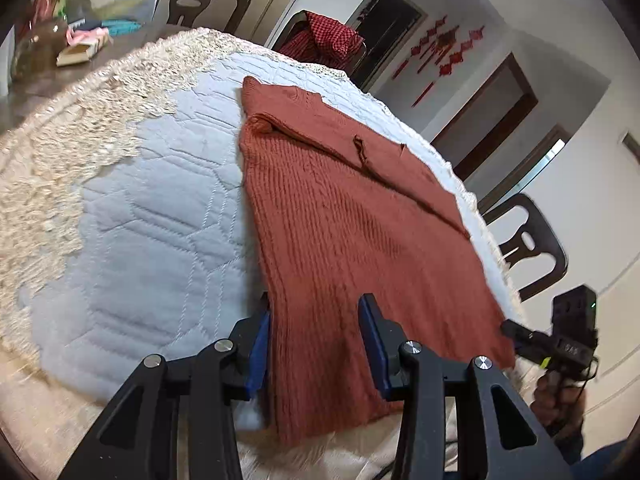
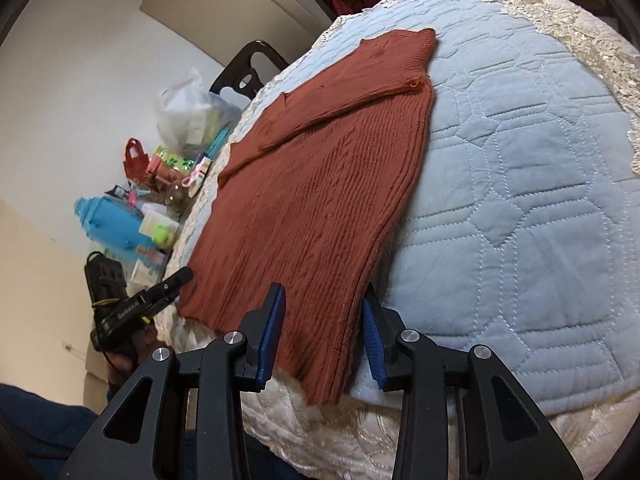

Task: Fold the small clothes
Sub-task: 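Move both tools toward the sweater hem and smooth the folded body, then close both tools on the hem edge of the rust-orange sweater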

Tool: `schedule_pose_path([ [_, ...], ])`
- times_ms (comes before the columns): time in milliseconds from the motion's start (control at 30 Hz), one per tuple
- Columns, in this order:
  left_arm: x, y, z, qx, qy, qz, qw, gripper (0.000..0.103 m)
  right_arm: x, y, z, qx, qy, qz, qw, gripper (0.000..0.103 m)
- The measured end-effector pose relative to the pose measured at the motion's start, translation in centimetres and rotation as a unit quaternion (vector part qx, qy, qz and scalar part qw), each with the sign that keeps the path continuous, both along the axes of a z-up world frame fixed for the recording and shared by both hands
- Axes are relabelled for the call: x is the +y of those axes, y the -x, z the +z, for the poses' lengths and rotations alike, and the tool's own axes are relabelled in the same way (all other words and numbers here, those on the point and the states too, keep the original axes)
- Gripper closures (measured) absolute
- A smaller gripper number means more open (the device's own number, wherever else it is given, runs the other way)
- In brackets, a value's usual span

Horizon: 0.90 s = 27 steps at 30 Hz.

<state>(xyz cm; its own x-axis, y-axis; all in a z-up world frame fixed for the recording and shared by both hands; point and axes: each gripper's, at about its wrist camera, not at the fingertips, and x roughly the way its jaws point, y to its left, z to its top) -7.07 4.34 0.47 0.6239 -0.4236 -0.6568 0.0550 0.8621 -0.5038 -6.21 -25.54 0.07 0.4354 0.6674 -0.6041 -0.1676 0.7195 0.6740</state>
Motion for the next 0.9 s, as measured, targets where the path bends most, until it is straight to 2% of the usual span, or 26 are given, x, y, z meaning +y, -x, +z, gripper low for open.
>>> schedule_pose_path([
  [100, -0.4, -0.5, 0.1, -0.002, -0.002, -0.005, 1.0, 0.059, 0.4, -0.3, 0.0, -0.003, 0.0, 0.001, 1.0, 0.066],
  [267, -0.6, 1.0, 0.0, -0.003, -0.003, -0.024, 0.9997, 0.068, 0.8, 0.6, -0.1, -0.003, 0.008, 0.017, 1.0, 0.082],
  [300, -0.6, 1.1, -0.1, -0.004, -0.004, -0.026, 0.9996, 0.072, 0.8, 0.8, -0.2, -0.003, 0.013, 0.016, 1.0, 0.089],
  [400, -0.6, 0.6, -0.1, 0.001, 0.001, -0.035, 0.9994, 0.096, 0.7, 0.6, -0.4, -0.002, 0.011, 0.012, 1.0, 0.095],
  [467, -0.7, 0.6, 0.3, -0.006, 0.003, -0.04, 0.9992, 0.096, 1.0, 0.5, 0.1, -0.012, 0.011, 0.016, 1.0, 0.096],
  [667, 0.3, 2.2, 3.0, -0.065, 0.023, -0.05, 0.9963, 0.096, -0.7, 1.8, 2.3, -0.055, -0.022, 0.004, 0.998, 0.097],
  [900, 1.3, 4.5, 3.6, -0.066, 0.05, -0.044, 0.9956, 0.096, -1.8, 4.9, 3.3, -0.067, -0.034, 0.002, 0.997, 0.097],
])
